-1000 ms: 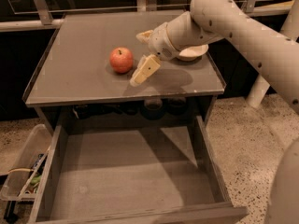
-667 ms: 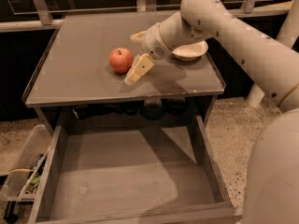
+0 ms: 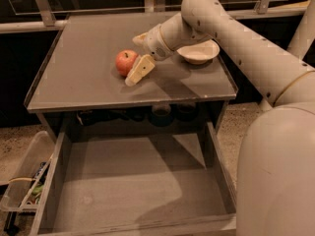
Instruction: Place apple into top drawer
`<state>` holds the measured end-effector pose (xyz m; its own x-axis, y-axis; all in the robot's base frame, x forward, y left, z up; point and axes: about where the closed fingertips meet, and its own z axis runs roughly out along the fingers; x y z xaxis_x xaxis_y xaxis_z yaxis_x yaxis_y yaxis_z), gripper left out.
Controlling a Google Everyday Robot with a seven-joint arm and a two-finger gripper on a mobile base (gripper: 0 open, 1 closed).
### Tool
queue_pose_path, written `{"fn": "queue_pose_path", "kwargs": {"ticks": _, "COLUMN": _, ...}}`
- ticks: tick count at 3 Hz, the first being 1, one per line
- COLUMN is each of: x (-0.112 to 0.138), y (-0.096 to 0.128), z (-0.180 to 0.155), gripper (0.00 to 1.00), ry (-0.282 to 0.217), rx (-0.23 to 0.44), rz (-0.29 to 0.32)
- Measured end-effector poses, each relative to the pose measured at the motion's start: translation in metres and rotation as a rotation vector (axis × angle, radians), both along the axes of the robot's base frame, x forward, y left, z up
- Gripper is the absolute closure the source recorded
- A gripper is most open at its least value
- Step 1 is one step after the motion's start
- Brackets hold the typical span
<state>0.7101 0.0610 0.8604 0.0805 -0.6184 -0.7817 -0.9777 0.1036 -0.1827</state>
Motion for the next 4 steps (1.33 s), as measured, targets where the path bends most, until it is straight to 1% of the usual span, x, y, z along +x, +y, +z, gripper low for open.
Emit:
{"fn": "queue_pose_path", "kwargs": {"ticks": 1, "x": 0.0001, "y": 0.0002, "z": -0.0001, "gripper": 0.18, "ry": 0.0, "rx": 0.0, "rz": 0.0}}
{"fn": "queue_pose_path", "kwargs": {"ticks": 4, "x": 0.0001, "y": 0.0003, "z": -0.0002, "gripper": 0.88, "ry": 0.0, "rx": 0.0, "rz": 0.0}}
